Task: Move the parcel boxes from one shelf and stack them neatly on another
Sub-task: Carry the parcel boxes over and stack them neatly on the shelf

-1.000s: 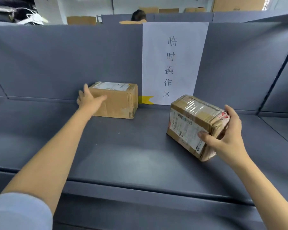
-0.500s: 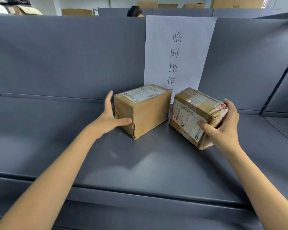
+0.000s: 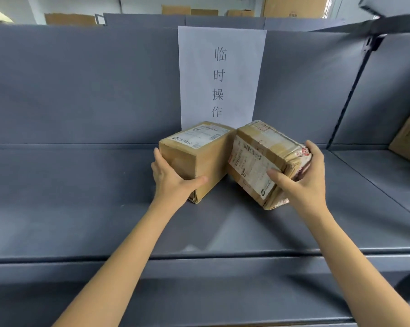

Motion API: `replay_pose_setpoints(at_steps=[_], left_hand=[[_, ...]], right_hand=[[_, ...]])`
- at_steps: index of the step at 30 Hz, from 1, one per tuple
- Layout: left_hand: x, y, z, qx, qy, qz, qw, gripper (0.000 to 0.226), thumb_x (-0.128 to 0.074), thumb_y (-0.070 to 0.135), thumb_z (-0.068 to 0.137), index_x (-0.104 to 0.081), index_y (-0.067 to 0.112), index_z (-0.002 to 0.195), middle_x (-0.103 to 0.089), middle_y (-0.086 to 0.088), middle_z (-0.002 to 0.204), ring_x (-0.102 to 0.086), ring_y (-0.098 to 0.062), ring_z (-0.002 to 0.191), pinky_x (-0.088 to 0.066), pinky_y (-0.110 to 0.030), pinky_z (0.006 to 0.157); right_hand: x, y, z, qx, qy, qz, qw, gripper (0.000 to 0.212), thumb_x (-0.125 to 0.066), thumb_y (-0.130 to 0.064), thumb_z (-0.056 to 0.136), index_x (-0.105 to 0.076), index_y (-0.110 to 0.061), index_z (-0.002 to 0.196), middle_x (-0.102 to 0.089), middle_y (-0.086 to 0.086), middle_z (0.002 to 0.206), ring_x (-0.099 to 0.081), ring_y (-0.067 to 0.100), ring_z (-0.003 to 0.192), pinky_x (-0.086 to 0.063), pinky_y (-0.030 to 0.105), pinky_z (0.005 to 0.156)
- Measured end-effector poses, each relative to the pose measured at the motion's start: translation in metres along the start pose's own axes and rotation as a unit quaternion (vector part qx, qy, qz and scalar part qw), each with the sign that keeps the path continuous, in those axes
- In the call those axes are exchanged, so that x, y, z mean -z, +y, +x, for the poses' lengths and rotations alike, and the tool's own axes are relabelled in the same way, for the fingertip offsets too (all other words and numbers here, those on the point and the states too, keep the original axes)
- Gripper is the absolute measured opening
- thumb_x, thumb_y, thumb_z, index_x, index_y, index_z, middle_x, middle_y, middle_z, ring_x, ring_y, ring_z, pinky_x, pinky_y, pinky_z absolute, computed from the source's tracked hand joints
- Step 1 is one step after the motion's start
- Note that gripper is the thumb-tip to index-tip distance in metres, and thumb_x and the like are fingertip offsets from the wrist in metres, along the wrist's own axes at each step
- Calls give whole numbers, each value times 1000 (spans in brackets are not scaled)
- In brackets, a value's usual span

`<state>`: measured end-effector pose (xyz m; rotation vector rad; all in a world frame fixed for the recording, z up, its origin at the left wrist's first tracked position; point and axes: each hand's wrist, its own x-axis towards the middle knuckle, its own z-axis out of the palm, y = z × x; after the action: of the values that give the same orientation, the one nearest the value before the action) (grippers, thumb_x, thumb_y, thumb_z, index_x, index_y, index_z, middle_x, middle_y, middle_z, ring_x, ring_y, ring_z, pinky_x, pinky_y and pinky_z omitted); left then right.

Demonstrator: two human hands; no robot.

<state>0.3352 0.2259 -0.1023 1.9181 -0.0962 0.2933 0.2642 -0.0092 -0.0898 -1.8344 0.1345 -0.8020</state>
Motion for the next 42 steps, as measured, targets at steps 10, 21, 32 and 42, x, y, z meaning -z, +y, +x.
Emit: replay_pose_setpoints(at_steps=[10,21,32,42], left_hand=[[18,15,-78,-114,-71,-57,989,128,-85,37,43,-2,37,141,-17,9,148,-25,-7,132,-30,-27,102],[-12,54,-178,-170,-104,-97,975,118,-85,24,43,-7,37,131,-29,24,128,-36,3,122,-32,-8,95],[-105,105,-332,-160,-192,-126,960,130,-76,51,28,-8,32,137,-29,11,133,-30,0,123,-28,-6,97],[-180,153,-412,-165,-245,-203,934,121,-83,47,30,-14,46,129,-35,27,131,-41,-1,125,-41,-8,84]], right_hand=[[72,-34,-78,-22,111,89,990,96,-76,-44,55,-34,-24,140,-56,-1,128,-59,12,113,-50,42,96],[173,-61,-154,-22,170,121,978,88,-74,-41,55,-42,-22,134,-59,3,125,-61,15,111,-53,35,90],[353,-61,-273,-75,323,99,938,75,-76,-20,68,-42,-31,135,-61,-4,120,-63,3,98,-54,17,66],[478,-42,-315,-74,407,101,905,55,-68,-12,83,-44,-38,124,-59,4,126,-61,18,111,-56,26,81]])
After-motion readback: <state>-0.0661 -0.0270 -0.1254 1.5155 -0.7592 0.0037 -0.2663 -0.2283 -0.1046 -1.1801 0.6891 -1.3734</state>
